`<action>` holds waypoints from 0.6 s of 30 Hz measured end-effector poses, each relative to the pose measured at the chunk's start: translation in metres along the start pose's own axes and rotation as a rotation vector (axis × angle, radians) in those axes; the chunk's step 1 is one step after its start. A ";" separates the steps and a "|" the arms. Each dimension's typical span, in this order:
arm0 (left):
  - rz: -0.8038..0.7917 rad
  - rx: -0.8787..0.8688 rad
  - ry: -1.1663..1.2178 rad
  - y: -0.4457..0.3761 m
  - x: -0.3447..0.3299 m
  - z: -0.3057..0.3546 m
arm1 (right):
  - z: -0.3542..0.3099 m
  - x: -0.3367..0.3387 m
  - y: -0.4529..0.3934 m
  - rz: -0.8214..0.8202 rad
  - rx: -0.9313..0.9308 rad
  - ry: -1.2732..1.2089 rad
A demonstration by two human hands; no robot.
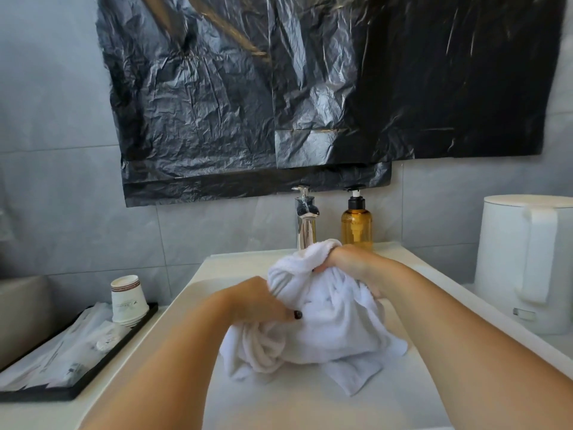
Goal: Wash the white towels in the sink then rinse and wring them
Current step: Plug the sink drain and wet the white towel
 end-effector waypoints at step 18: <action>-0.144 -0.077 1.224 -0.008 -0.022 0.103 | 0.021 0.064 0.011 0.714 0.037 -0.195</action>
Point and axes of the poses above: each hand's wrist, its own y-axis away from the middle knuckle, its own x-axis out of the back of the hand, z = x × y, the point moved 5 cm from there along -y, towards the middle knuckle, and after that the axes turned 1 degree about x, right-handed, at the moved point
